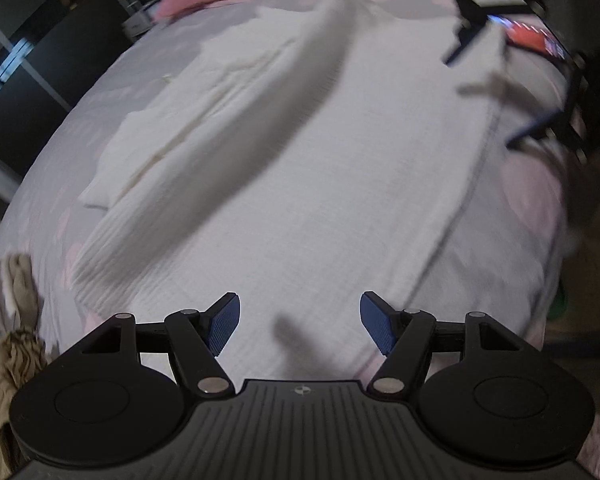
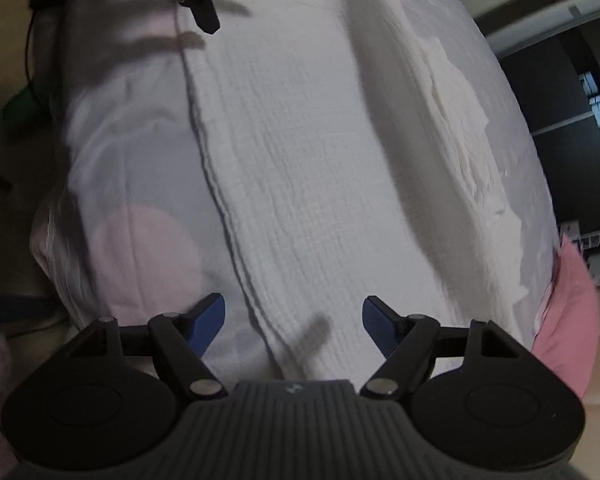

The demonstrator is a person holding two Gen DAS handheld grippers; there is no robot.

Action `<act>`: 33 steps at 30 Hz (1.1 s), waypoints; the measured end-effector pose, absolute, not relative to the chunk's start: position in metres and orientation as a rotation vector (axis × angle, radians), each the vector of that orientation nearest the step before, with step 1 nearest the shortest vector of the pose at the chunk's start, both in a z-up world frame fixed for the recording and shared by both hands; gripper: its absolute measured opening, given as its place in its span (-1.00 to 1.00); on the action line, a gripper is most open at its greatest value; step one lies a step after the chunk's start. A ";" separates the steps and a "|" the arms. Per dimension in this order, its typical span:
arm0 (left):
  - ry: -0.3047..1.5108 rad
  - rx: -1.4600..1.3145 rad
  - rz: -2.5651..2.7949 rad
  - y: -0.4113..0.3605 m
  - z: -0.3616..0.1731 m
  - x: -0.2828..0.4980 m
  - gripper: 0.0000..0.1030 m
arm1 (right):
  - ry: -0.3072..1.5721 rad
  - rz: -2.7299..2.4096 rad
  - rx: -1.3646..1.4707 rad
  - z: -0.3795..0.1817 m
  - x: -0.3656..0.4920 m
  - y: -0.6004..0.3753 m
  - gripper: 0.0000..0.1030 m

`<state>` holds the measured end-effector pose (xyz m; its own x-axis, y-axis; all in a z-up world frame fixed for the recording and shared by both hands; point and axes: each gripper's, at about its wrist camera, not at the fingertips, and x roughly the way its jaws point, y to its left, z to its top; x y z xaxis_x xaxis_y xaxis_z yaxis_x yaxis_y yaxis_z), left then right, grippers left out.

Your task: Fold clothes

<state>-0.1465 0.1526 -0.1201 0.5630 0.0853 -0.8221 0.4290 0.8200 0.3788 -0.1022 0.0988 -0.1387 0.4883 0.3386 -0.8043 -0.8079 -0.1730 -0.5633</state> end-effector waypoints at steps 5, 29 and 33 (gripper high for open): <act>0.970 0.686 -0.262 0.146 -0.128 -0.159 0.27 | 0.338 1.078 -1.454 -0.137 -0.105 0.088 0.38; 1.083 0.949 -0.067 0.175 -0.155 -0.169 0.28 | 0.182 0.969 -1.847 -0.163 -0.094 0.052 0.20; 1.088 0.972 -0.034 0.177 -0.158 -0.168 0.28 | 0.226 0.876 -1.891 -0.170 -0.083 0.053 0.02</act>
